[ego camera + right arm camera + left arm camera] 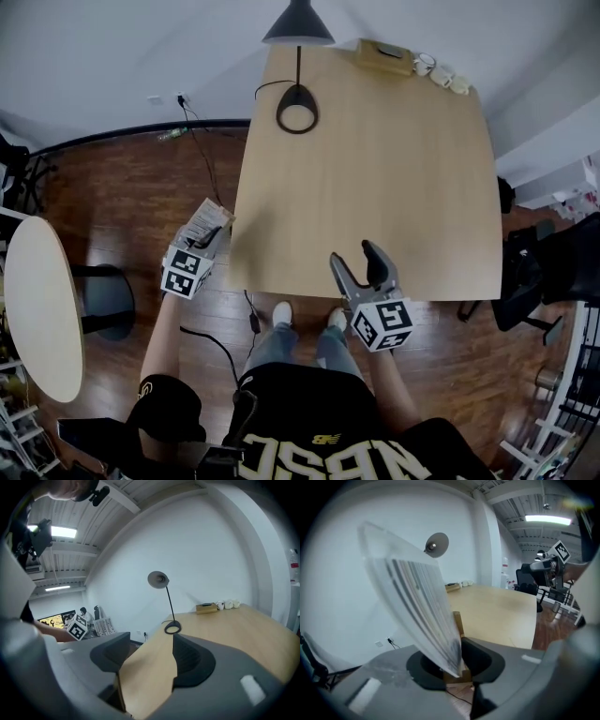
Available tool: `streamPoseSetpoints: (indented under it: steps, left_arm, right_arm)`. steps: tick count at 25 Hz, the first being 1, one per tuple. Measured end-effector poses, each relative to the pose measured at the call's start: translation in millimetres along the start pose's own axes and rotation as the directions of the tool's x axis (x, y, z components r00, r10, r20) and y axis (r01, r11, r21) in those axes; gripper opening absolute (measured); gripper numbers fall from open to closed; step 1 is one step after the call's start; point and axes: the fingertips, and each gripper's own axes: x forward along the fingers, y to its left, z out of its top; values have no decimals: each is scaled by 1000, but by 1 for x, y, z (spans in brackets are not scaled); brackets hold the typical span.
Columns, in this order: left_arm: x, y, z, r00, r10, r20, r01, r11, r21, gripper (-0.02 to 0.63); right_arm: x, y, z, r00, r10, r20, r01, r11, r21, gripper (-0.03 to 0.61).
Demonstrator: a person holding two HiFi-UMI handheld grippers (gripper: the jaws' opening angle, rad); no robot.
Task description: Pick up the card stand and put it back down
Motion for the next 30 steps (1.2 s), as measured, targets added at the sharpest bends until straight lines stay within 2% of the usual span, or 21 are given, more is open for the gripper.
streamPoseSetpoints:
  steps: [4, 7, 11, 14, 16, 18, 20, 22, 23, 25, 27, 29, 30]
  left_arm:
    - [28, 38, -15, 994, -97, -39, 101, 989, 112, 98]
    - [51, 41, -9, 972, -235, -33, 236, 945, 226, 95]
    - [96, 11, 10, 918, -395, -34, 383, 862, 331, 94]
    - [136, -18, 17, 876, -479, -50, 461, 805, 373, 94]
    - [157, -44, 17, 841, -538, -65, 518, 762, 390, 94]
    - [172, -72, 18, 799, -597, -79, 572, 712, 408, 95]
    - [184, -102, 16, 756, -645, -109, 619, 651, 440, 95]
    - [193, -126, 9, 729, -668, -153, 648, 600, 468, 97]
    - [196, -133, 6, 726, -668, -166, 654, 594, 468, 101]
    - [202, -136, 5, 736, -655, -168, 651, 618, 441, 107]
    - [205, -132, 6, 757, -632, -164, 636, 657, 404, 144]
    - [204, -123, 4, 788, -595, -160, 607, 706, 365, 239]
    - [201, -116, 3, 808, -570, -150, 583, 737, 342, 263]
  right_arm:
    - [8, -11, -28, 998, -36, -43, 37, 999, 19, 288]
    - [13, -22, -56, 995, -54, -85, 57, 998, 34, 288]
    - [13, -34, -80, 990, -65, -122, 70, 997, 37, 288]
    - [15, -40, -89, 989, -76, -126, 84, 995, 56, 288]
    - [17, -41, -94, 988, -85, -131, 94, 994, 63, 288]
    - [17, -42, -99, 987, -90, -135, 100, 993, 65, 288]
    - [16, -45, -103, 986, -92, -137, 101, 993, 62, 288]
    - [13, -48, -106, 986, -96, -139, 105, 993, 60, 288]
    - [11, -48, -107, 985, -98, -141, 108, 992, 59, 288]
    - [8, -48, -110, 984, -103, -144, 112, 992, 55, 288]
    - [5, -47, -111, 984, -103, -144, 112, 992, 53, 288]
    - [6, -44, -109, 986, -93, -136, 101, 993, 55, 288]
    - [6, -41, -107, 988, -86, -129, 93, 994, 53, 288]
